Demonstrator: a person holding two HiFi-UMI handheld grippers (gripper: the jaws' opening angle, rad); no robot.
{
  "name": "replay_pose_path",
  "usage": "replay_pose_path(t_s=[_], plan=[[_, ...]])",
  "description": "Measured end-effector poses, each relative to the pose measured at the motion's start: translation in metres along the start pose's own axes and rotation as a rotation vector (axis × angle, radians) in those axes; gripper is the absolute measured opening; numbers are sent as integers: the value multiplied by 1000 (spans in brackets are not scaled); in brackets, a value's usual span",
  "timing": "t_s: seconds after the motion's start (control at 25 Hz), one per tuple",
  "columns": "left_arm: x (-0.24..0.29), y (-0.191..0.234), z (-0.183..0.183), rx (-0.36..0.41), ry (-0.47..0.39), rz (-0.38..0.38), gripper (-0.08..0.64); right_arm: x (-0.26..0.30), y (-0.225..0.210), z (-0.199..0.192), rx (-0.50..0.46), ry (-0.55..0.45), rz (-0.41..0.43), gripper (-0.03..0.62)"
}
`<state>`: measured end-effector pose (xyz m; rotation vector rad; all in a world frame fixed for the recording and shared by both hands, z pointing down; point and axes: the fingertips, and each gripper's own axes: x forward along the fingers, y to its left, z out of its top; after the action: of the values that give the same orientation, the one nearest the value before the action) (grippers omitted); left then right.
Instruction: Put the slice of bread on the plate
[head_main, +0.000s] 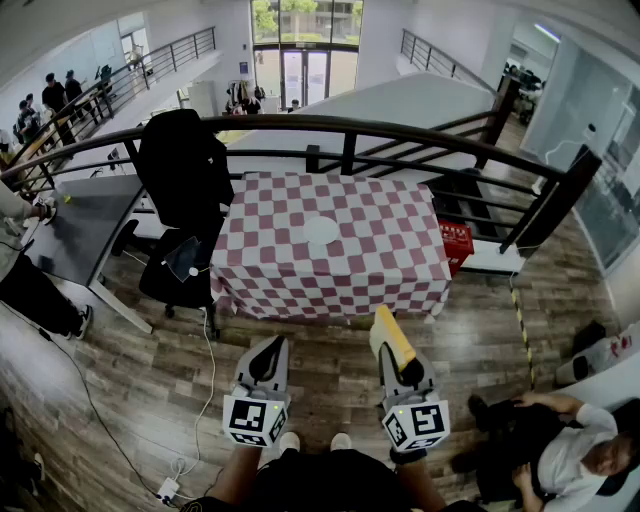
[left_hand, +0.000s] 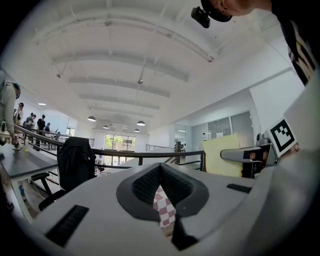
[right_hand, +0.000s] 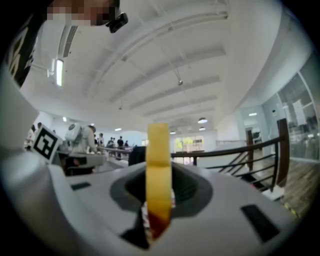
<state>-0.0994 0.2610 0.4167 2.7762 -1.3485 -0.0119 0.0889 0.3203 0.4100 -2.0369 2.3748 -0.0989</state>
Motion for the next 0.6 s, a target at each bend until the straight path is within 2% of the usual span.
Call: replay_pose_path(t_s=[0.36, 0.6], plan=[[17, -24, -5, -11, 8, 41, 20, -5, -29, -3, 0, 14, 36, 95], [20, -39, -18, -3, 30, 84, 20, -4, -41, -19, 48, 20, 91, 95]])
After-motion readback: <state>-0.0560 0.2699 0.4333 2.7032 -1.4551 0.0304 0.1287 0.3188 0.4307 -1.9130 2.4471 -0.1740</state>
